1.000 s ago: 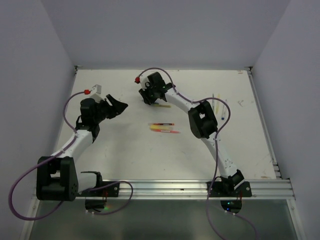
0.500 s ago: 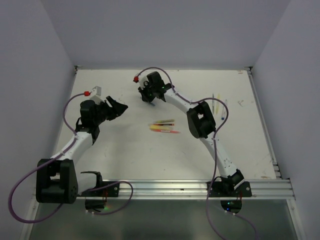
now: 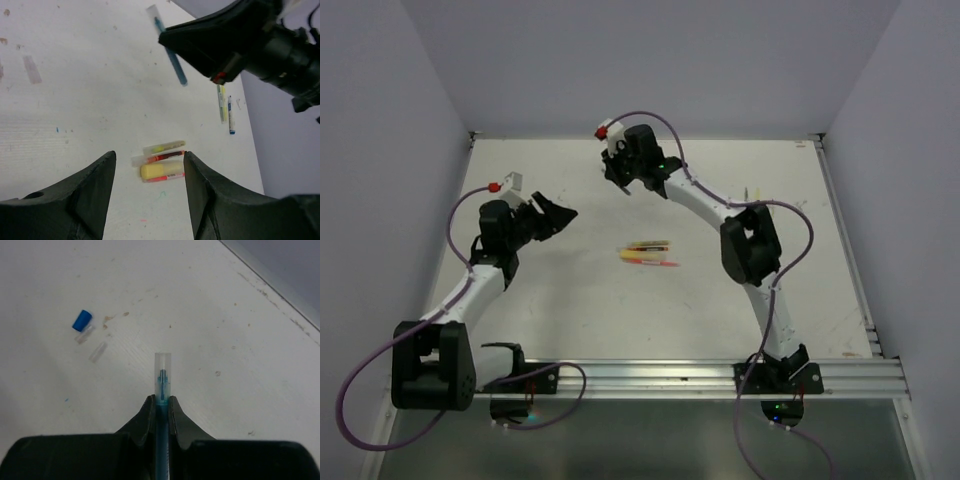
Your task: Open the pen caps
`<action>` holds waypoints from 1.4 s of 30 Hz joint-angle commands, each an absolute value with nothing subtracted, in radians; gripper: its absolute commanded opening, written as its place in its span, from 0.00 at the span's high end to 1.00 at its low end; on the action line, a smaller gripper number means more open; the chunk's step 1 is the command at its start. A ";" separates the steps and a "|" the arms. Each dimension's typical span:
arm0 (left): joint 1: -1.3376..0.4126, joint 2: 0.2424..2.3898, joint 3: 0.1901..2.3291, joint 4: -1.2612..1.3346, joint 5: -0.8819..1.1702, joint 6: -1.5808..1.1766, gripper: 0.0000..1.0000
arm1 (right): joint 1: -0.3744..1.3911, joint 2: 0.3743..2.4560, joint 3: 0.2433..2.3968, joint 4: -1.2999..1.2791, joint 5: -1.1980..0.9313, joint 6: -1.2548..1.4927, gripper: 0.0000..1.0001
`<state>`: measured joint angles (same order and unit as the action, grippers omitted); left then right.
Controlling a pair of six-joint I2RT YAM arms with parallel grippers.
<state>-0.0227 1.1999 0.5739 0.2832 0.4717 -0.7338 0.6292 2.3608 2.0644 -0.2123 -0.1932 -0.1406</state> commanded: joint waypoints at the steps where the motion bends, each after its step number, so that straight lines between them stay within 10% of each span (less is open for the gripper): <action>1: -0.029 1.147 0.561 0.337 0.518 -0.799 0.41 | 0.634 2.081 1.971 -0.181 -0.231 -0.057 1.00; 8: -0.080 1.078 0.483 0.457 0.584 -0.940 0.41 | 0.690 1.741 1.416 -0.057 -0.403 0.218 1.00; 42: -0.274 0.724 0.276 0.396 0.492 -1.112 0.41 | 0.744 1.224 0.822 -0.067 -0.396 0.460 1.00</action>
<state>-0.2478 0.7345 0.2859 0.3943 0.4839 -1.0821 0.7395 1.2549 0.8135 -0.1589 -0.3435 0.4019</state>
